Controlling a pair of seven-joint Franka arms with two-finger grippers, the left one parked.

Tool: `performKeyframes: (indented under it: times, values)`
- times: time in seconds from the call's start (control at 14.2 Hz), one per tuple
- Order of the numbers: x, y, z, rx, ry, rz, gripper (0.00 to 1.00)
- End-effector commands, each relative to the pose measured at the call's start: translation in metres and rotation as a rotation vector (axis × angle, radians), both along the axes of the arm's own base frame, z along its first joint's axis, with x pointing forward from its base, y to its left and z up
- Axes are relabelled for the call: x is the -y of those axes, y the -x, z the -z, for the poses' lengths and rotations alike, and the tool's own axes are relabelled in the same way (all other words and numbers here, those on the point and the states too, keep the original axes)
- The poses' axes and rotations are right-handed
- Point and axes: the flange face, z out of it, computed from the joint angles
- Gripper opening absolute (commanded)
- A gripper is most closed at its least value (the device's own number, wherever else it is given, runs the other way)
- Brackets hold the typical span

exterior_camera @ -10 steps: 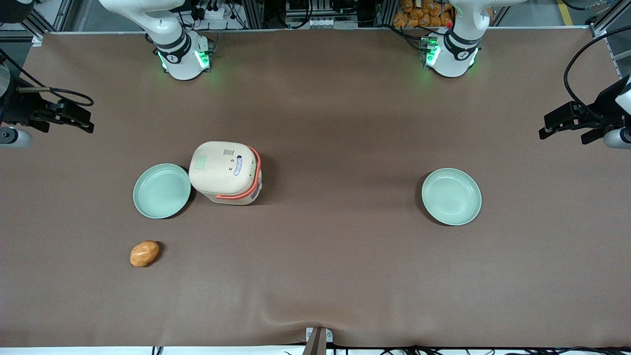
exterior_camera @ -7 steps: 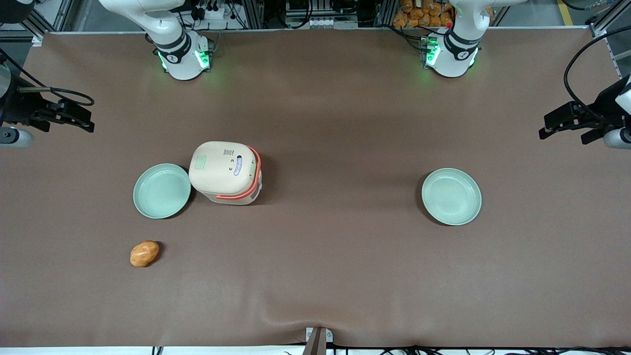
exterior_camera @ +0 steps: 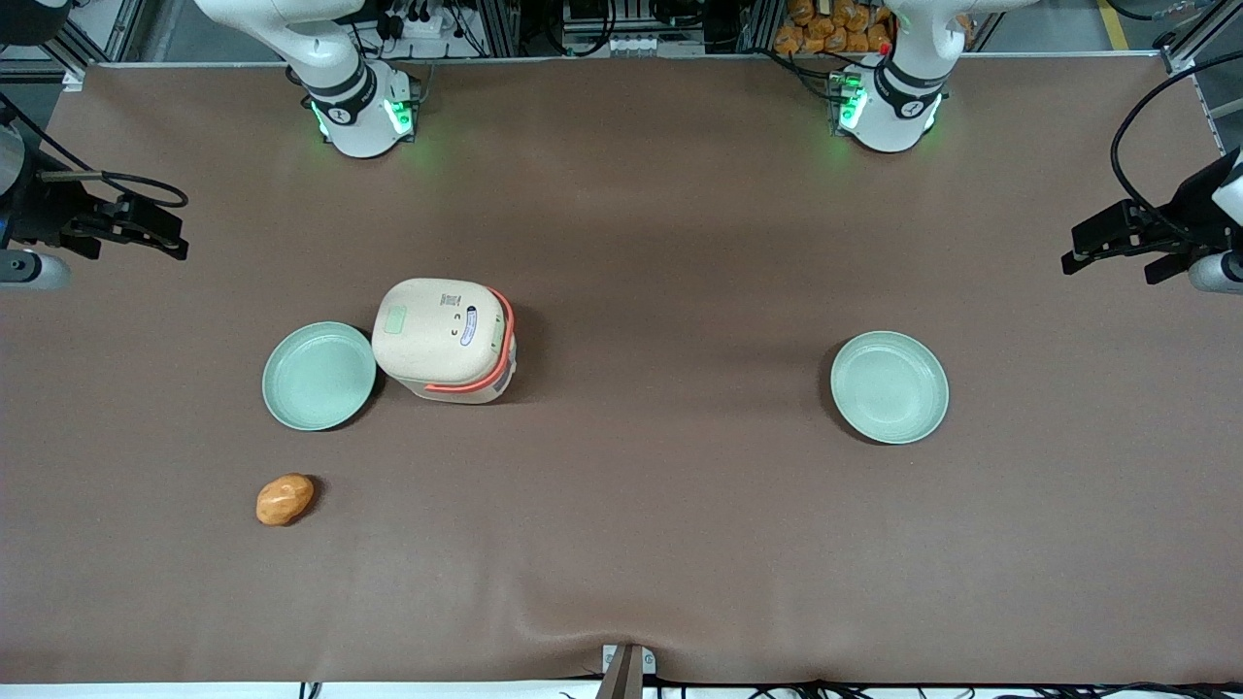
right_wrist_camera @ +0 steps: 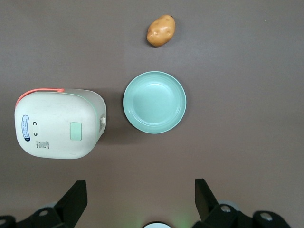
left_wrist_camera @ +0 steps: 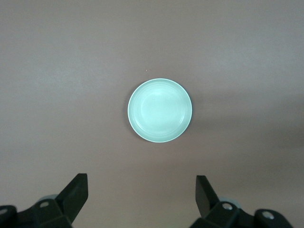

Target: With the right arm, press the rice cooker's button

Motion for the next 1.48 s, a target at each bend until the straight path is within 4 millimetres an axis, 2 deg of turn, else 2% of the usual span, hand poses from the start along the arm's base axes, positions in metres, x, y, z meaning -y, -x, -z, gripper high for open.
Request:
performKeyframes:
  times: [0.0,0.35,0.64,0.85,0.92,1.06,1.13,1.2,1.27,1.41]
  values:
    - [-0.004,0.007,-0.003,-0.011,-0.029,-0.01,1.0]
    - [-0.011,0.004,0.003,-0.022,-0.03,-0.026,1.0]
    - [-0.048,0.002,0.015,-0.046,-0.035,-0.092,1.0]
    - [-0.081,-0.007,0.037,-0.065,-0.023,-0.098,1.0]
    - [-0.092,-0.009,0.042,-0.06,-0.017,-0.064,0.96]
    - [-0.114,-0.011,0.063,-0.095,-0.008,-0.079,0.34]
    - [-0.122,-0.013,0.08,-0.123,-0.007,-0.089,0.23]
    - [-0.13,-0.015,0.09,-0.138,-0.025,-0.094,0.07]
    - [-0.137,-0.017,0.103,-0.164,-0.045,-0.098,0.0]
    - [-0.144,-0.021,0.133,-0.22,-0.072,-0.093,0.0]
